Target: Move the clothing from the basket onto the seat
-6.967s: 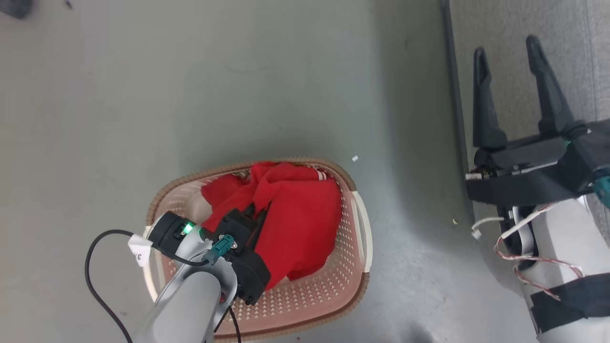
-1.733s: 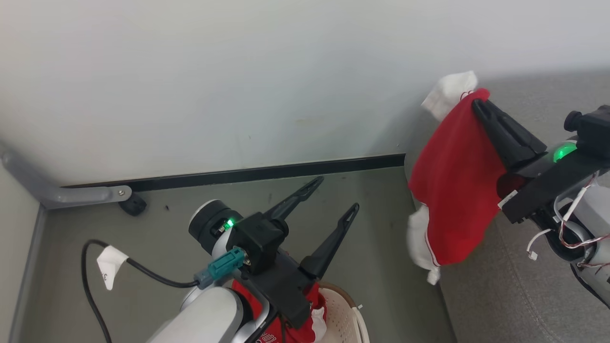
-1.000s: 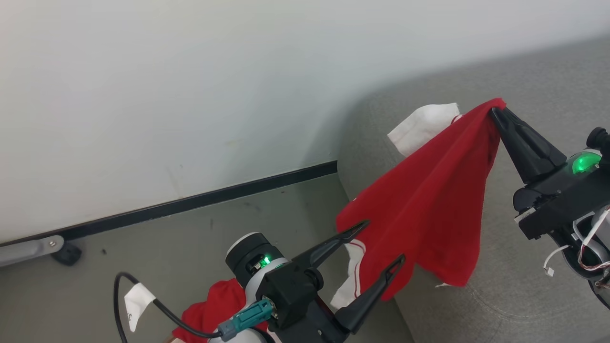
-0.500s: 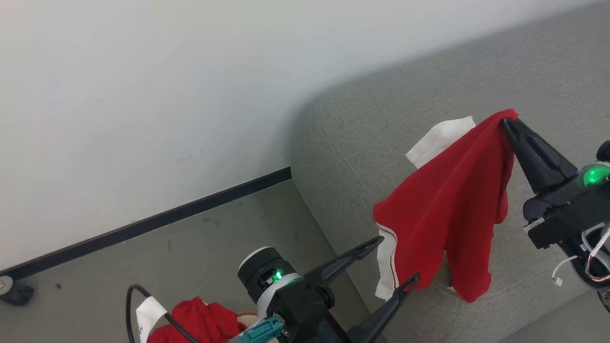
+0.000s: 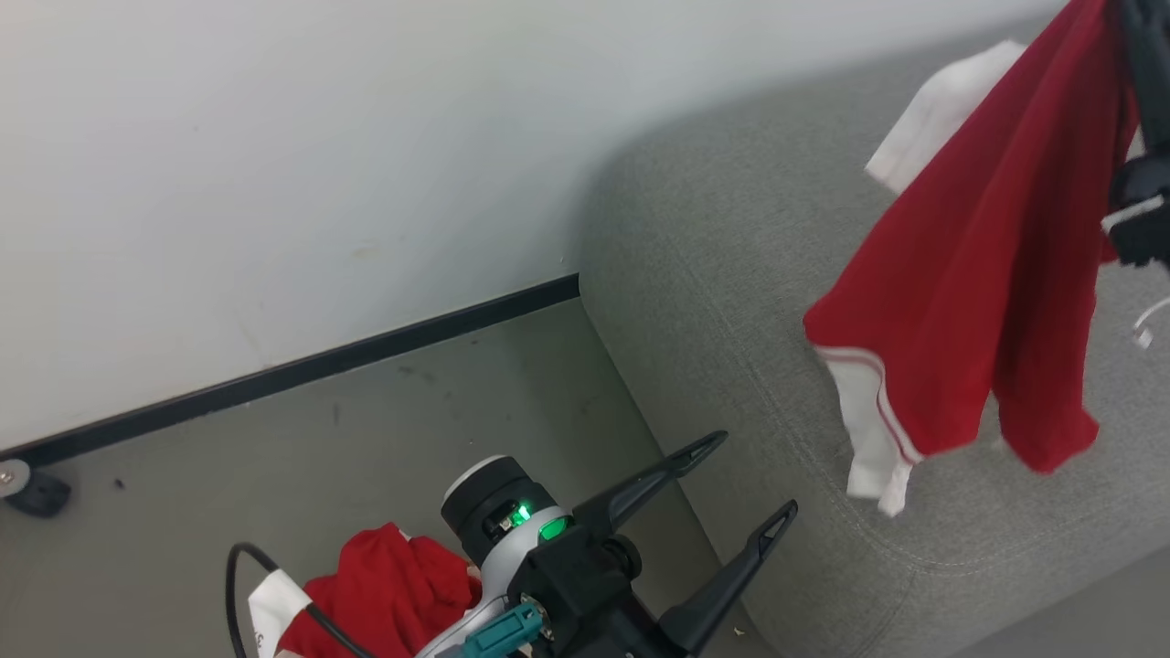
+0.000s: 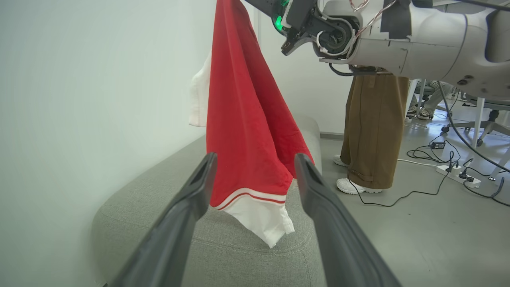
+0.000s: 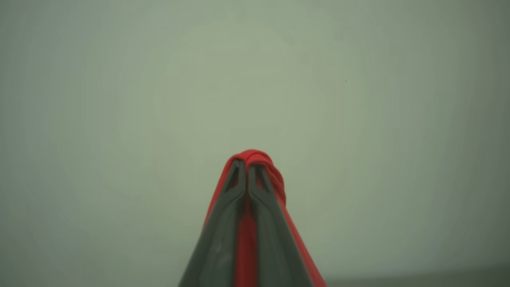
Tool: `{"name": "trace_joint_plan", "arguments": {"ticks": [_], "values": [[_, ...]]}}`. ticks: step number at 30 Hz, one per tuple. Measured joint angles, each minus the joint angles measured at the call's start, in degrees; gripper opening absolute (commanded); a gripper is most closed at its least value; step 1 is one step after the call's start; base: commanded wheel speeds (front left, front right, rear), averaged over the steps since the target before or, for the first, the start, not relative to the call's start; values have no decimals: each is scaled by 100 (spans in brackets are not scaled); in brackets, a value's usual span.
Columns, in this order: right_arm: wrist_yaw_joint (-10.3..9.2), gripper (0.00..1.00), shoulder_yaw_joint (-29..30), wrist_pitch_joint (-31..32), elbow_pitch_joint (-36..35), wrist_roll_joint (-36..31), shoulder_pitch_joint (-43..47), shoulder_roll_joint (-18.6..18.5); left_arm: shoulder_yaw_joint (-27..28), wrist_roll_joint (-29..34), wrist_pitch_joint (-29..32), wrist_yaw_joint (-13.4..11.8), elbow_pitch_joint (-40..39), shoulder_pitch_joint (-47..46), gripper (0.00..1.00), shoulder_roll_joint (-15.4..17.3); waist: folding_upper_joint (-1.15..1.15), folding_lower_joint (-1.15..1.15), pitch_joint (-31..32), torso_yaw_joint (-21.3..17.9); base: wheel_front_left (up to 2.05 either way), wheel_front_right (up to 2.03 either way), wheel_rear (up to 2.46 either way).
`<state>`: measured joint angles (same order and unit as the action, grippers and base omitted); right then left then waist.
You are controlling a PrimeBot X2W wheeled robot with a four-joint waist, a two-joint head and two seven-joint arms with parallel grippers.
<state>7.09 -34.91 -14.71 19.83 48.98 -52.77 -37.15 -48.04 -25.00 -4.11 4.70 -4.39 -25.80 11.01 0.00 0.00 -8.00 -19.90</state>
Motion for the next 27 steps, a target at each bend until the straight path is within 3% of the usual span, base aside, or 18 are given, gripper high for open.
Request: {"name": "trace_joint_plan", "arguments": {"ticks": [6,18,27], "values": [[1,0,226,-1,578,103,-930,-76,102,83,96,-74,-86,-221,100,58,0,-1,-323,215,0,0,0],[2,0,579,-3,1586,147,-1988,-728,115,370,320,-100,-331,-880,100,-32,0,-1,-1256,757,0,0,0],[2,0,488,-2,2219,267,-1925,-436,158,516,457,-66,-366,-1372,100,-29,-1,-2,-2010,1021,0,0,0]]}}
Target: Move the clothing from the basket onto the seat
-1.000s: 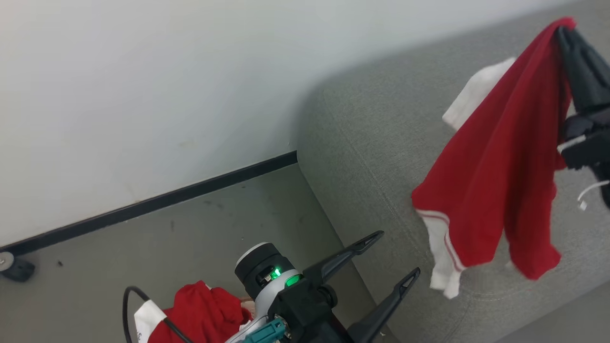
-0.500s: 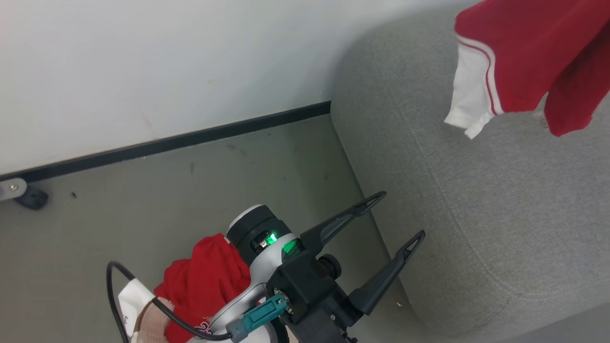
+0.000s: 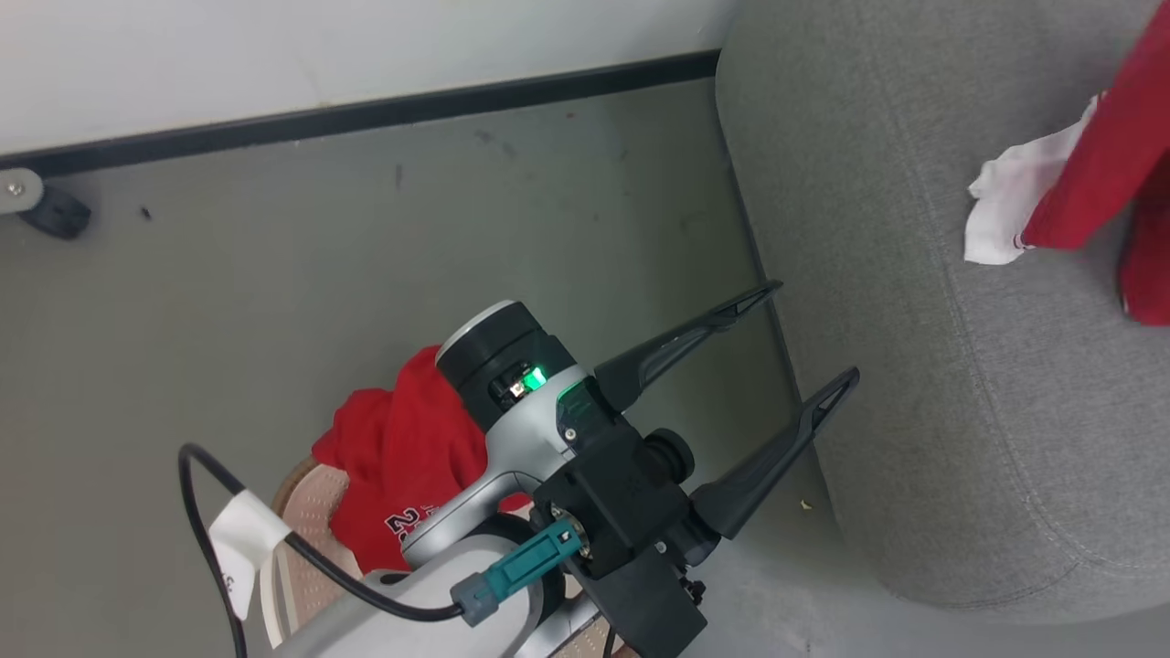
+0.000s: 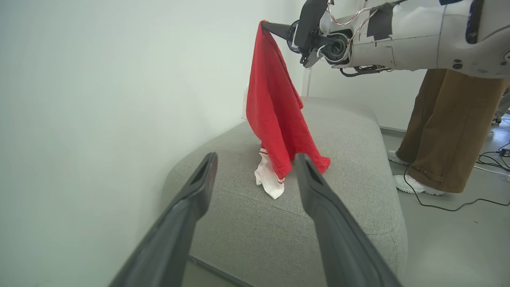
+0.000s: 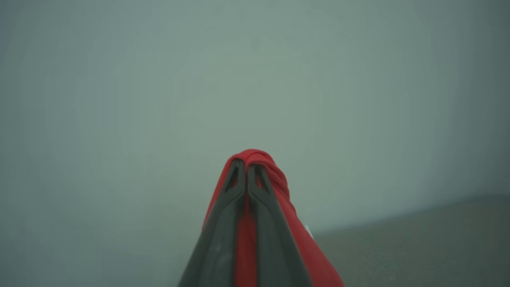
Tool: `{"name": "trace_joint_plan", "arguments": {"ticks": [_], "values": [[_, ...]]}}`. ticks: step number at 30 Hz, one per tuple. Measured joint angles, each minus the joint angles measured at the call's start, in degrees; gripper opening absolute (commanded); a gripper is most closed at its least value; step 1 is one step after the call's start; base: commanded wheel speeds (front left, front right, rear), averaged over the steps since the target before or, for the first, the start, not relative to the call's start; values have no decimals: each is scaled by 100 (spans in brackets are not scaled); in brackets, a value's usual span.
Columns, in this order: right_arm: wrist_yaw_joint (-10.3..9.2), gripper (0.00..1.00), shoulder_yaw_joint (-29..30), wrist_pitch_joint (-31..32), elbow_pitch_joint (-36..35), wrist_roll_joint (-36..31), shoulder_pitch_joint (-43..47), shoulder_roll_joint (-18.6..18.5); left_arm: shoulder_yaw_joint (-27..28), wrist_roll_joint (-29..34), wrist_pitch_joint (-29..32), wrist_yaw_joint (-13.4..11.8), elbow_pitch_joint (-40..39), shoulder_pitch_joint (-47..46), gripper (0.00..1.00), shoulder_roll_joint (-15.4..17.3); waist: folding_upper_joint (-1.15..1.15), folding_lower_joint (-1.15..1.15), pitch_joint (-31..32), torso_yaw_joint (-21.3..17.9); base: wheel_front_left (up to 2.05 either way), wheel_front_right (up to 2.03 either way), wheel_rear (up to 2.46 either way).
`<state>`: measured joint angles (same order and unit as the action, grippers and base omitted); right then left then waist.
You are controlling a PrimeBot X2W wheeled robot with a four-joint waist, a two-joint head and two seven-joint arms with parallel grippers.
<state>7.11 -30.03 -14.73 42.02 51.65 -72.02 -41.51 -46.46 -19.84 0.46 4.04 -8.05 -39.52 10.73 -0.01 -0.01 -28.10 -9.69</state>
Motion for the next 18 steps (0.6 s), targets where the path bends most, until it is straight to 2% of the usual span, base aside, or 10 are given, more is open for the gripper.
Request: {"name": "trace_joint_plan", "arguments": {"ticks": [10,18], "values": [[2,0,-360,1,621,-9,774,642,2,30,-7,56,307,-230,100,12,0,0,-557,136,0,0,0],[2,0,-385,1,1082,45,1420,840,18,43,-87,58,539,-260,100,18,0,1,-576,132,0,0,0]]}}
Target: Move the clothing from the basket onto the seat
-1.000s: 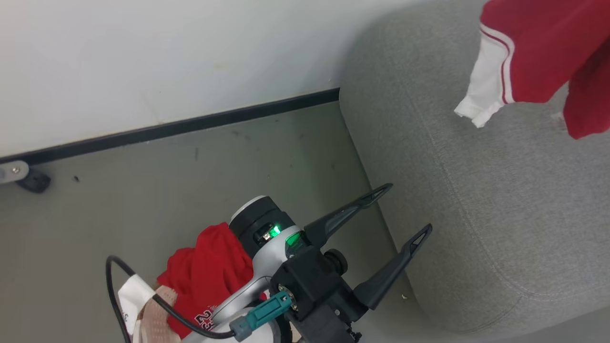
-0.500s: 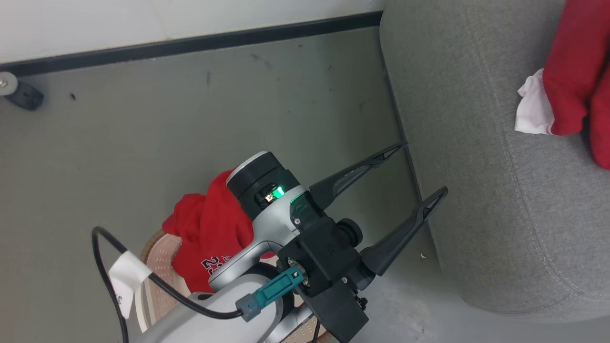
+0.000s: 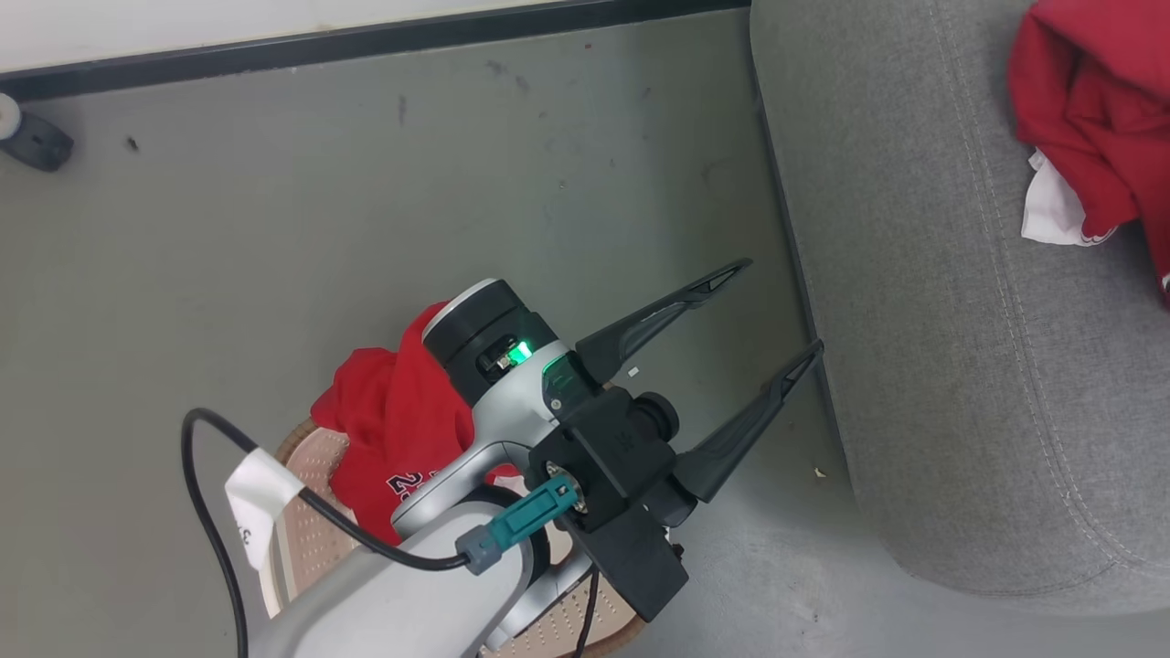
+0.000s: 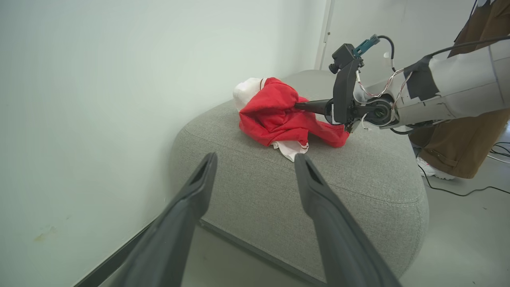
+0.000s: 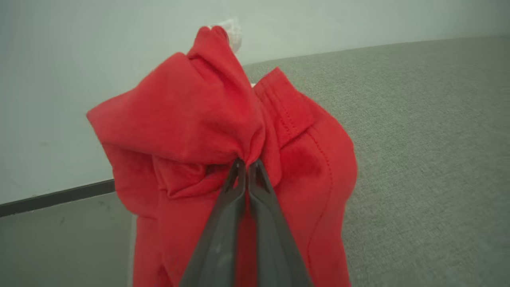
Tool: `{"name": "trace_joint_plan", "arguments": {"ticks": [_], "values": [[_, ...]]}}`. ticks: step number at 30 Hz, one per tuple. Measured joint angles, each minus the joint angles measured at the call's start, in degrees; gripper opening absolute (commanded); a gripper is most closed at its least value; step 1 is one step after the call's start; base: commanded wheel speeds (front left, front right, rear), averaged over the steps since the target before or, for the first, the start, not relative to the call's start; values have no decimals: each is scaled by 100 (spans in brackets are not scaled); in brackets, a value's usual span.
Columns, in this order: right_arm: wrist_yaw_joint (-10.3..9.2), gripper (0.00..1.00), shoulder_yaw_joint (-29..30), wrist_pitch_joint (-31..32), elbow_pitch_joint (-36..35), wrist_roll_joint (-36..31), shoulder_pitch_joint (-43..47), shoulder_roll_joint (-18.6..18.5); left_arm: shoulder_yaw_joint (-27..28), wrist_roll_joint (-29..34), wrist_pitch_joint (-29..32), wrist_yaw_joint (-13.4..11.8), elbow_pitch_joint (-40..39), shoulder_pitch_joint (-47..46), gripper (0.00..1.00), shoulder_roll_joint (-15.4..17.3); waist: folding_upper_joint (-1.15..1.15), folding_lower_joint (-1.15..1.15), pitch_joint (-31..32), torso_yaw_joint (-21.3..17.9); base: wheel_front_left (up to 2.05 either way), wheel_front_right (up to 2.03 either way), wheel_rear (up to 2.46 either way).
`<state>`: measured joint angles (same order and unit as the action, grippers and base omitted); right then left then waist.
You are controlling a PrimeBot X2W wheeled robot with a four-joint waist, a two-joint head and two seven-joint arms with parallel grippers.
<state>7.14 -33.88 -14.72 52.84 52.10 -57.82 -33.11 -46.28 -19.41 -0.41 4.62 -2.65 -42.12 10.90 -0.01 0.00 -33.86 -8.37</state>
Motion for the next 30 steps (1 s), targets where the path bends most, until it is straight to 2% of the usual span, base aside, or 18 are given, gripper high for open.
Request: {"name": "trace_joint_plan", "arguments": {"ticks": [7,8,9,10,11,22,30], "values": [[0,0,47,0,260,42,186,146,7,0,-122,0,183,4,100,23,0,0,60,-52,0,0,0],[0,17,59,0,275,42,186,166,7,0,-131,0,214,5,100,32,0,0,78,-63,0,0,0],[0,39,73,0,279,42,194,169,4,0,-157,0,242,10,100,32,0,0,100,-75,0,0,0],[0,67,75,0,279,42,201,166,0,0,-179,0,255,18,100,30,0,0,123,-85,0,0,0],[0,100,74,0,279,41,205,164,-1,0,-189,0,269,24,100,30,0,0,146,-96,0,0,0],[0,100,49,1,7,-216,651,142,19,-29,-405,1,580,191,100,57,0,1,496,-258,0,0,0],[0,100,-22,1,-525,-644,947,167,328,-181,-693,-80,968,451,100,157,1,1,860,-338,0,0,0]]}}
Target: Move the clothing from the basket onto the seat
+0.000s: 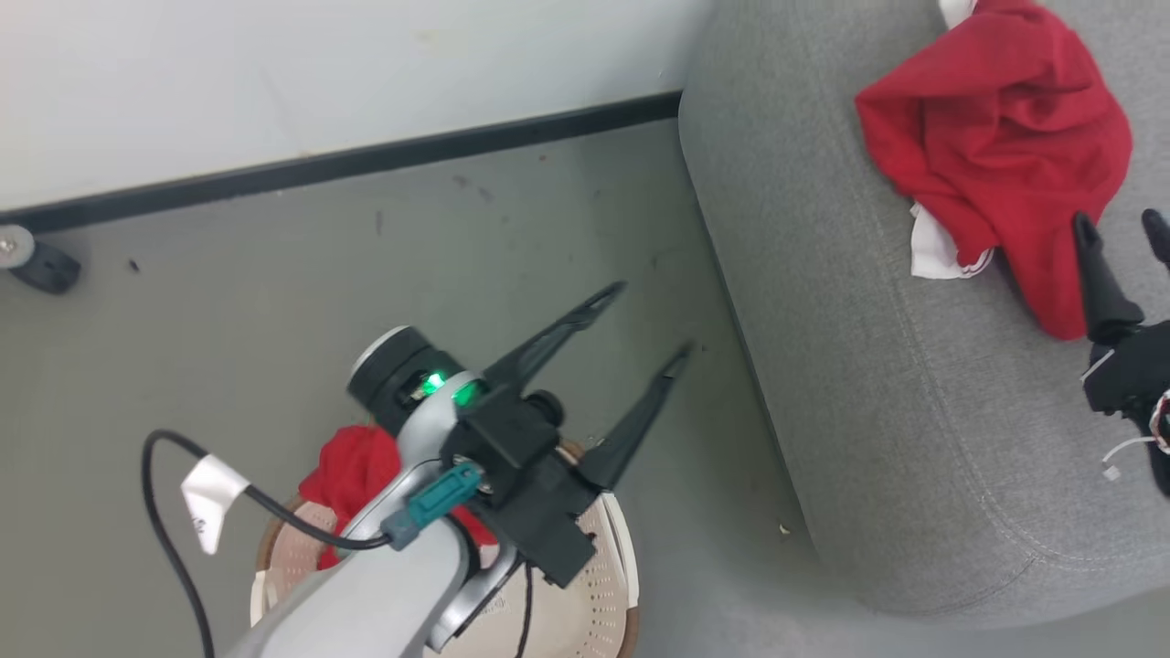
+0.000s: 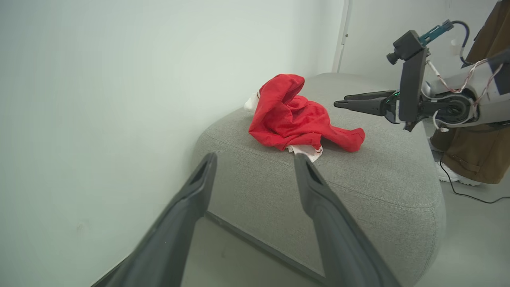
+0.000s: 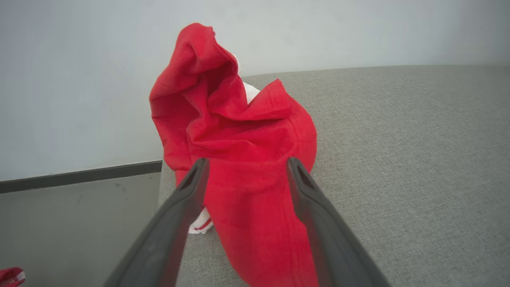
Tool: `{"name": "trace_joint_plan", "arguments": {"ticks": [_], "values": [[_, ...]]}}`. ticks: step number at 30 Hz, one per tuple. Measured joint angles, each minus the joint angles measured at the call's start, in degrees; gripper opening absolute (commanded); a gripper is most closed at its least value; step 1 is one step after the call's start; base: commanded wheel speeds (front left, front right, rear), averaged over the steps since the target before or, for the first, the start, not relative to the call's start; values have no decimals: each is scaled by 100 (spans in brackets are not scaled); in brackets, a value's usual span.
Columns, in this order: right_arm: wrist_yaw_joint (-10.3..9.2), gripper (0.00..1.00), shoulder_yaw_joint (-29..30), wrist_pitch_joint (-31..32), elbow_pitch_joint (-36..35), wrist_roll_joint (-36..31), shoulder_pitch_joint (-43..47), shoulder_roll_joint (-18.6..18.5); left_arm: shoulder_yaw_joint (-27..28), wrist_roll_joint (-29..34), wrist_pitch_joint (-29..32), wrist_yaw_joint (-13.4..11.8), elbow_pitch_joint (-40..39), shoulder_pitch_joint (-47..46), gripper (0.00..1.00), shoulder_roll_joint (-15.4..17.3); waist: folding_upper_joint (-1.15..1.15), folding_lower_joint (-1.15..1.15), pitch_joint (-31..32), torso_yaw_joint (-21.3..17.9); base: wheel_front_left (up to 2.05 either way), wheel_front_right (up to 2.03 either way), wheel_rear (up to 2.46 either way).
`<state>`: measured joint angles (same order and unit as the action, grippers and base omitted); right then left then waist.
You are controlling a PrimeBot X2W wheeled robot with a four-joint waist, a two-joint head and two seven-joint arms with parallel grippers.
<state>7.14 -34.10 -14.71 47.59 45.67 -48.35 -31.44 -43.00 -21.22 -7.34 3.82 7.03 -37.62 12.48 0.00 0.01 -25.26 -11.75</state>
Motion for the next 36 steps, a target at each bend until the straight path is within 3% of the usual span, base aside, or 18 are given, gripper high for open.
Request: {"name": "trace_joint_plan", "arguments": {"ticks": [5,11,19,30,36], "values": [[-18,100,82,0,-366,-240,218,124,290,-121,-223,-156,331,258,100,104,0,0,292,19,0,0,0],[-183,100,127,0,-772,-458,584,236,584,-369,-412,-356,627,687,100,254,1,0,623,106,0,0,0],[-584,100,169,0,-1458,-860,1326,431,1147,-751,-575,-742,984,1586,100,493,1,1,1196,360,0,0,0],[-1218,100,218,0,-2607,-1400,2586,714,1806,-1115,-664,-945,1077,2832,100,669,1,1,2068,866,0,0,0],[-1327,100,255,0,-3179,-1692,3037,758,2065,-1117,-691,-1042,875,3361,100,749,1,1,2429,1102,0,0,0]]}}
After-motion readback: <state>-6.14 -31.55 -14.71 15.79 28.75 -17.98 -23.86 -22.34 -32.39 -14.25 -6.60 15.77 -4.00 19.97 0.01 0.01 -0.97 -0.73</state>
